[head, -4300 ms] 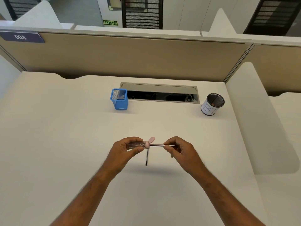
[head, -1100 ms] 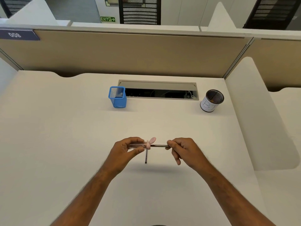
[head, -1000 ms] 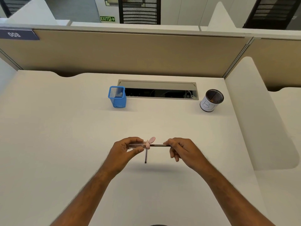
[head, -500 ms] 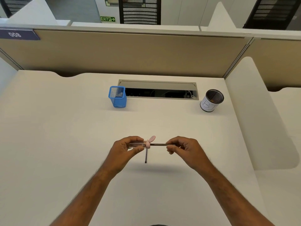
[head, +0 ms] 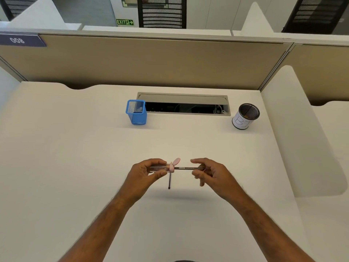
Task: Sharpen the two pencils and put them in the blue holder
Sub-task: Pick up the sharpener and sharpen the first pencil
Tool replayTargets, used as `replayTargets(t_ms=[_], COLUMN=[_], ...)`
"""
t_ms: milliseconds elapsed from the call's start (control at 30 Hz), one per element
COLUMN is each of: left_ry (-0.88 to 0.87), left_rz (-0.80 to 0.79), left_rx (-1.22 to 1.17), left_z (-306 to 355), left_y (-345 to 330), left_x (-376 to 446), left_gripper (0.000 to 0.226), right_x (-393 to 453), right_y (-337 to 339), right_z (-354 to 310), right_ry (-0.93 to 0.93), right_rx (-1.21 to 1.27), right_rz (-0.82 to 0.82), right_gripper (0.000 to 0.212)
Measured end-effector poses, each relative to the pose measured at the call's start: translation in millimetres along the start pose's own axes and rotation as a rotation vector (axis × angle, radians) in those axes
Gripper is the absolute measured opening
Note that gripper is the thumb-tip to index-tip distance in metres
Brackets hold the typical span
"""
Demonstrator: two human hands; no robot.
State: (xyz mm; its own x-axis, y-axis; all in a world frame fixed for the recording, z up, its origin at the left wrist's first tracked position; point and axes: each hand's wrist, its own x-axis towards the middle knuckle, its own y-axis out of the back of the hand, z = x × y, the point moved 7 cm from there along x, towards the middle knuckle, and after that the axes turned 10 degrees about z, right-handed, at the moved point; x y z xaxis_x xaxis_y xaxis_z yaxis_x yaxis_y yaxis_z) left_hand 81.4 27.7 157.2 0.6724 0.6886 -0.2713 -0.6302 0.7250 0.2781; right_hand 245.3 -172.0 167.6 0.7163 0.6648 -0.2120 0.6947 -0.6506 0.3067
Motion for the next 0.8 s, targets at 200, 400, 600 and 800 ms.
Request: replayTargets(t_ms=[200, 400, 600, 800], left_ry=[0.008, 0.011, -0.014, -0.006], left_rz=[0.01, 0.0, -0.039, -0.027], left_rx=[-0.032, -0.05, -0.018, -0.011], left_z=[2, 4, 5, 4], left_y=[0, 2, -1, -3], left_x=[0, -1, -5, -4], left_gripper=[0.026, 0.026, 0.024, 0.025], right_x=[-2, -3, 0, 1], right_y=[7, 3, -4, -2], right_z=[-6, -11, -3, -3], right_ry=[0.051, 0.122, -0.037, -0.045], right_rx=[-0.07, -0.101, -0.079, -0.016], right_rz=[0.09, 0.102, -0.035, -0.038], right_gripper=[0.015, 0.013, 0.039, 0.043])
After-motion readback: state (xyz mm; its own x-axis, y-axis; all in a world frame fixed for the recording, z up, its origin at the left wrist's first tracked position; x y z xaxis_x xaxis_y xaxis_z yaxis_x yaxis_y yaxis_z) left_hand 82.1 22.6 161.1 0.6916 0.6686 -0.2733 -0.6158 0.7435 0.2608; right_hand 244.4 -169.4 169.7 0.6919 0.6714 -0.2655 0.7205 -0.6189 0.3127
